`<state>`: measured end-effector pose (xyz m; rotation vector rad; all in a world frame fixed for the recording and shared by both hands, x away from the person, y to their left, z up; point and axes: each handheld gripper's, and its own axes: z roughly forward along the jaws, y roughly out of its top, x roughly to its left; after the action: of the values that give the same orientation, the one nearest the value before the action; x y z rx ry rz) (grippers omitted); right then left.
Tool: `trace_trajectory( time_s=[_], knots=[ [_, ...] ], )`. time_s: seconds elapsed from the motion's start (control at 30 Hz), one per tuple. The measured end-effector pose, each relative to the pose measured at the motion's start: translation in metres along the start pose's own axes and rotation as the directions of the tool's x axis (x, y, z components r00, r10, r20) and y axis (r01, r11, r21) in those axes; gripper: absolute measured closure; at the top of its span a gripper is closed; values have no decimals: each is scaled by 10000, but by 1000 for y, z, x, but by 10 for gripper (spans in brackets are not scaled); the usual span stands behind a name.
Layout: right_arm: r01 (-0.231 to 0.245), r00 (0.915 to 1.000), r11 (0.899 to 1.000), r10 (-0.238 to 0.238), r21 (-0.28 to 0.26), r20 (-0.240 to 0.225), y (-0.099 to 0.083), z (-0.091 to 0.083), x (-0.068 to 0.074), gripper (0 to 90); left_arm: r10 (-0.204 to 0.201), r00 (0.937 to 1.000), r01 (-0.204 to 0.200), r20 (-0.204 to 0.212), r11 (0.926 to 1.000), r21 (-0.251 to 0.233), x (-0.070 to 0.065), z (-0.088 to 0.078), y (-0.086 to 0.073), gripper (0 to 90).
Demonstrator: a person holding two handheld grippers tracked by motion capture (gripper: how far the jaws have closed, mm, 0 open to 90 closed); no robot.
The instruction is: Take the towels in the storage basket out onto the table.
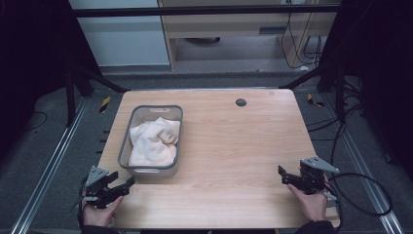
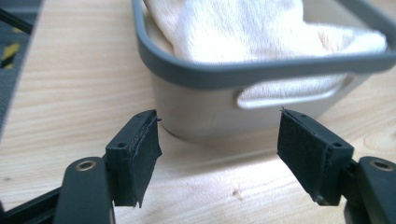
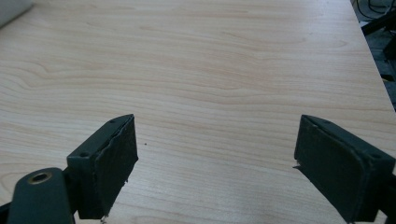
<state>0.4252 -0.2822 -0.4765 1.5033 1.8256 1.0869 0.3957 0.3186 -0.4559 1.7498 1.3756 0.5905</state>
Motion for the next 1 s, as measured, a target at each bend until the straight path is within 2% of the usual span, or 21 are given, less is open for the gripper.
trace_trajectory(
  time_s=[0.17, 0.3, 0.4, 0.57, 0.63, 0.9, 1.0],
  knots=[
    [184, 9997, 9998, -185, -64, -151, -3, -5, 2, 136, 23, 10000, -22, 25, 9996, -293, -1, -7, 5, 291],
    [523, 9978, 9986, -527, -114, -408, -6, -6, 7, 133, 168, 9998, -162, 95, 9978, -642, -4, -14, 15, 289],
    [476, 9976, 9988, -482, -118, -507, -6, -7, 8, 133, 185, 9994, -163, 285, 9971, -738, -7, -17, 22, 288],
    [570, 9970, 9984, -572, -49, -521, -8, -8, 10, 125, 293, 9987, -263, 410, 9971, -709, -11, -18, 30, 282],
    [762, 9960, 9971, -765, -76, -471, -9, -9, 11, 123, 423, 9980, -393, 471, 9972, -636, -15, -17, 36, 274],
    [599, 9964, 9982, -601, -49, -596, -9, -8, 11, 112, 606, 9966, -571, 563, 9964, -629, -20, -17, 55, 261],
    [635, 9966, 9980, -636, -44, -522, -9, -9, 11, 106, 805, 9951, -771, 578, 9953, -593, -23, -14, 66, 254]
  ],
)
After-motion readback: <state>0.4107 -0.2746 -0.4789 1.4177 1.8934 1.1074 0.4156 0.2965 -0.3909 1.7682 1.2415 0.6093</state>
